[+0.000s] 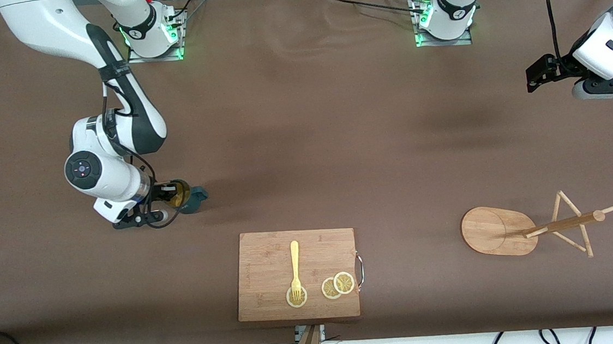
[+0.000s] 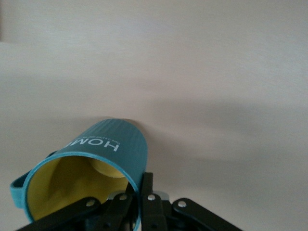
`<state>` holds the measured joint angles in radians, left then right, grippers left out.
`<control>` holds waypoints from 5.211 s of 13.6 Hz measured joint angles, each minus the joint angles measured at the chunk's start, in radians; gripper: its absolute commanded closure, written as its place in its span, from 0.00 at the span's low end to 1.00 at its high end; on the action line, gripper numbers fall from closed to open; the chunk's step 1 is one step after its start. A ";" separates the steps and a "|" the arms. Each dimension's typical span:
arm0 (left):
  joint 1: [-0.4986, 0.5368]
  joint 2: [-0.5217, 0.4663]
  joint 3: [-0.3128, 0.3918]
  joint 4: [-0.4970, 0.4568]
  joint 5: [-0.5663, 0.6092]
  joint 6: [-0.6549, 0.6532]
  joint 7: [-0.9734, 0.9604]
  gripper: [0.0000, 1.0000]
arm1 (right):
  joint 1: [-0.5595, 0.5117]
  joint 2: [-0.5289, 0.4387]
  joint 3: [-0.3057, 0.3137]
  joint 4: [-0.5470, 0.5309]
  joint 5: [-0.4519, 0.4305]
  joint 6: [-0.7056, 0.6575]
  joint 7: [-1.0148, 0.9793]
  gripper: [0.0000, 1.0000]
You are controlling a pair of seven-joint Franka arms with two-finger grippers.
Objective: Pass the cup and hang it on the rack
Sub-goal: 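Carry the teal mug with the right gripper toward the table middle, then release the mug with the right gripper while the left gripper approaches, then withdraw the right gripper while the left gripper grasps the mug handle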
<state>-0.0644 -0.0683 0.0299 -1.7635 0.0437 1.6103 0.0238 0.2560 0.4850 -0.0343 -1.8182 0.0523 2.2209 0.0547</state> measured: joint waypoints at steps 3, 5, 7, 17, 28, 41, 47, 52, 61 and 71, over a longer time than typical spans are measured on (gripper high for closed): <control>0.000 0.000 0.000 0.000 0.000 0.000 0.000 0.00 | 0.075 -0.001 0.048 0.096 0.031 -0.088 0.184 1.00; 0.000 0.000 0.000 0.000 0.000 0.000 0.000 0.00 | 0.157 0.009 0.063 0.154 0.035 -0.118 0.332 1.00; 0.000 0.000 0.000 0.000 0.000 0.001 0.000 0.00 | 0.254 0.045 0.068 0.216 0.036 -0.130 0.492 1.00; 0.000 0.003 0.000 0.000 0.000 0.001 0.001 0.00 | 0.622 0.284 0.068 0.463 0.035 -0.073 0.952 1.00; -0.003 0.022 -0.007 -0.001 -0.001 -0.020 0.002 0.00 | 0.691 0.332 0.053 0.492 0.034 0.002 1.045 0.14; 0.032 0.063 -0.004 -0.304 -0.474 0.207 0.938 0.00 | 0.184 -0.014 0.024 0.521 0.084 -0.488 0.590 0.00; 0.027 0.107 -0.049 -0.544 -0.910 0.486 1.553 0.00 | -0.007 -0.183 -0.049 0.496 0.084 -0.740 0.211 0.00; 0.025 0.271 -0.103 -0.583 -1.316 0.491 2.069 0.00 | -0.044 -0.382 -0.107 0.315 0.063 -0.760 0.074 0.00; 0.023 0.534 -0.165 -0.619 -1.649 0.376 2.573 0.09 | -0.113 -0.533 0.008 0.164 -0.032 -0.706 0.070 0.00; 0.026 0.683 -0.168 -0.547 -1.702 0.268 2.704 0.96 | -0.118 -0.523 0.009 0.170 -0.043 -0.657 0.050 0.00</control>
<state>-0.0381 0.6149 -0.1383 -2.3109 -1.6588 1.8780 2.7276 0.1377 -0.0375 -0.0249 -1.6478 0.0093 1.5640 0.1048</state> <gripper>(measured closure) 0.789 0.000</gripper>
